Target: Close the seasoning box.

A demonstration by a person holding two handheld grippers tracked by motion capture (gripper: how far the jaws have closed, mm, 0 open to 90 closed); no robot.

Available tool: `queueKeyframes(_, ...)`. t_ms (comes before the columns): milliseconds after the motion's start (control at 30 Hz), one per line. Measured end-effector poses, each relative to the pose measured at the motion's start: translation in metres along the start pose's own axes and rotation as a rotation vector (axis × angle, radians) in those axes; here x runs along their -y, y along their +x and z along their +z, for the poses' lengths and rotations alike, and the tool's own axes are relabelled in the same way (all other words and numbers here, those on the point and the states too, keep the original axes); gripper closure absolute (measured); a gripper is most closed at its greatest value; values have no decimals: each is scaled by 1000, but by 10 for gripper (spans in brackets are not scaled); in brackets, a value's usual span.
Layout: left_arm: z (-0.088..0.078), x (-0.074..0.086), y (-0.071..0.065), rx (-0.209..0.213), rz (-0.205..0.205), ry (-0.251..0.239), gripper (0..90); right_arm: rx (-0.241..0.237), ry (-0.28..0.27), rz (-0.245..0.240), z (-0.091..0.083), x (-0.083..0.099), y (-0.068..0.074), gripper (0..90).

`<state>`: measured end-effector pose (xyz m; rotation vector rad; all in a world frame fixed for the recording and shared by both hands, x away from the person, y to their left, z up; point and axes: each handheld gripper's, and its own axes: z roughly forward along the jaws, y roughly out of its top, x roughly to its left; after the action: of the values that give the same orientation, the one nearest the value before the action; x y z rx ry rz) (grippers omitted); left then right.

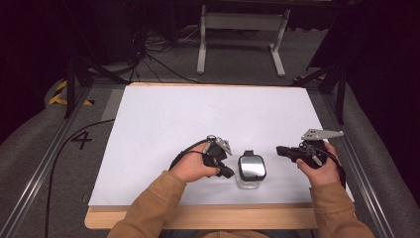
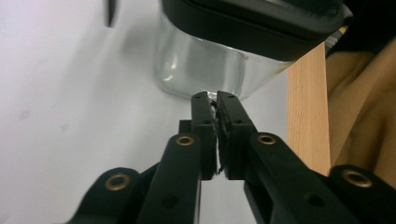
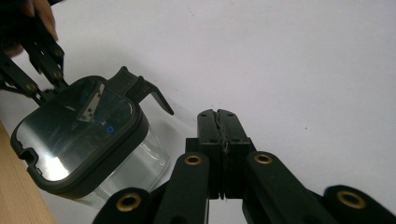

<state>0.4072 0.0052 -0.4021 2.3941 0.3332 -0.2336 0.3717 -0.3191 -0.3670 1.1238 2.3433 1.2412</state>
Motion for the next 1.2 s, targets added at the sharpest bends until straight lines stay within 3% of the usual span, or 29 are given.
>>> queueKeyframes(67,-19,3,1,-41,-25,-49,841,2,-9,-3,-1,-2,-2,898)
queueKeyframes(133,-41,9,3,-98,-76,-117,831,4,-18,-1,-4,-5,-5,880)
queueKeyframes(233,-70,22,4,-185,-139,-203,827,-15,-27,-8,-8,-9,-11,770)
queueKeyframes(367,-94,40,7,-288,-225,-251,769,31,-78,-38,-19,-13,-18,630)
queueKeyframes(500,-110,59,14,-393,-303,-245,730,100,-89,-49,-23,-13,-31,540)
queueKeyframes(633,-117,71,22,-444,-359,-248,694,146,-72,-45,-23,-6,-47,530)
queueKeyframes(833,-118,94,43,-519,-427,-239,577,209,-38,-20,-16,11,-75,482)
queueKeyframes(1000,-110,110,62,-595,-439,-230,431,254,-2,0,-9,27,-94,446)
queueKeyframes(1100,-103,117,71,-593,-449,-231,369,266,17,16,-5,34,-101,426)
queueKeyframes(1133,-101,120,74,-587,-468,-228,369,275,72,67,0,40,-107,417)
queueKeyframes(1167,-99,122,77,-584,-473,-216,355,275,102,68,3,44,-111,415)
queueKeyframes(1200,-97,125,78,-587,-481,-217,348,266,98,55,6,47,-113,411)
